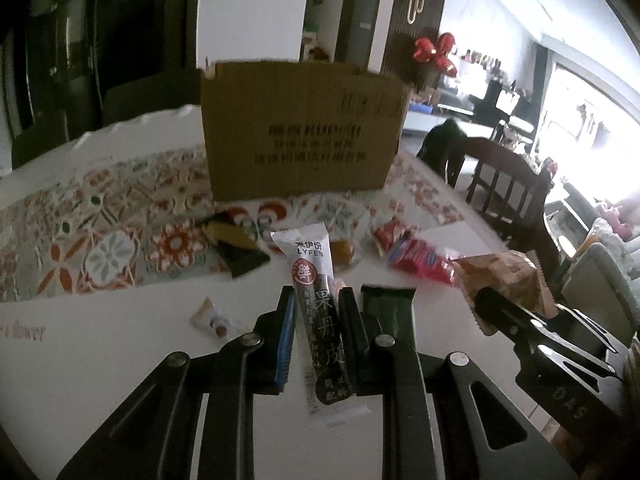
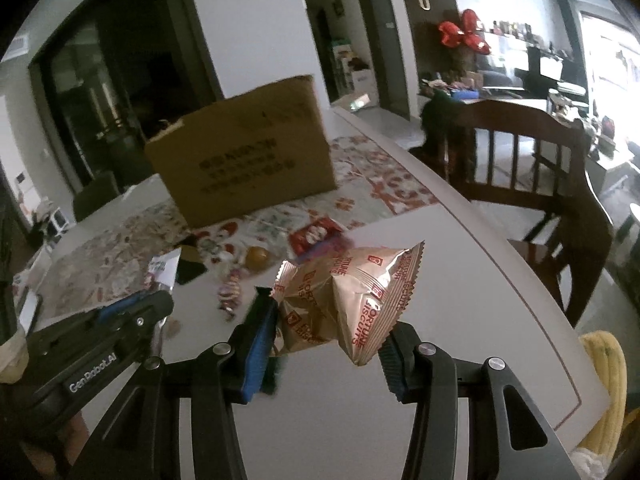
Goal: Organize snacks
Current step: 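Lift and carry the chip bag and white bar over the cardboard box with both tools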
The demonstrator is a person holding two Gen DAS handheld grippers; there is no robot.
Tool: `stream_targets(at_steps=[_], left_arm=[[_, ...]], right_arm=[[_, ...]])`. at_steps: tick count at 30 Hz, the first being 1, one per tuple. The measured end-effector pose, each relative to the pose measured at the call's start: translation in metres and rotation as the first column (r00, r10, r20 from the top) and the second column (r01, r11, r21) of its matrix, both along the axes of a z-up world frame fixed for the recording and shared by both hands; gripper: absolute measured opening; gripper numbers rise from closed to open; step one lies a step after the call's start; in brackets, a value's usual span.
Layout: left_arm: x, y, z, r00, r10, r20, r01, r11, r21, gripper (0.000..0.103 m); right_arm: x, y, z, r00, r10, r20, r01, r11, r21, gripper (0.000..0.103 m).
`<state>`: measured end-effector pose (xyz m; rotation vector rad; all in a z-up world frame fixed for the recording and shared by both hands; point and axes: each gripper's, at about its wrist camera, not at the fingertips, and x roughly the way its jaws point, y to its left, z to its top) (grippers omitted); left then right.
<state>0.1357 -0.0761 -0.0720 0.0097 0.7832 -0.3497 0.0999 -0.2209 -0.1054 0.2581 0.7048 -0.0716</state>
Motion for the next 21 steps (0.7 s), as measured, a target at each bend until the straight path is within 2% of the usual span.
stream_targets(at_steps=[6, 17, 21], left_arm=[[0.011, 0.004, 0.029, 0.996, -0.017, 0.083, 0.02, 0.999, -0.034, 0.022], [0.037, 0.008, 0.072, 0.979, -0.026, 0.204, 0.035, 0.998, -0.043, 0.021], [0.051, 0.009, 0.089, 0.97, -0.034, 0.24, 0.045, 0.998, -0.04, 0.021]], right_arm=[[0.015, 0.004, 0.027, 0.997, 0.036, 0.071, -0.035, 0.999, -0.011, 0.049], [0.051, 0.006, 0.062, 0.982, 0.092, 0.163, -0.095, 0.995, 0.007, 0.049], [0.066, 0.007, 0.078, 0.971, 0.119, 0.208, -0.117, 0.993, -0.02, 0.049]])
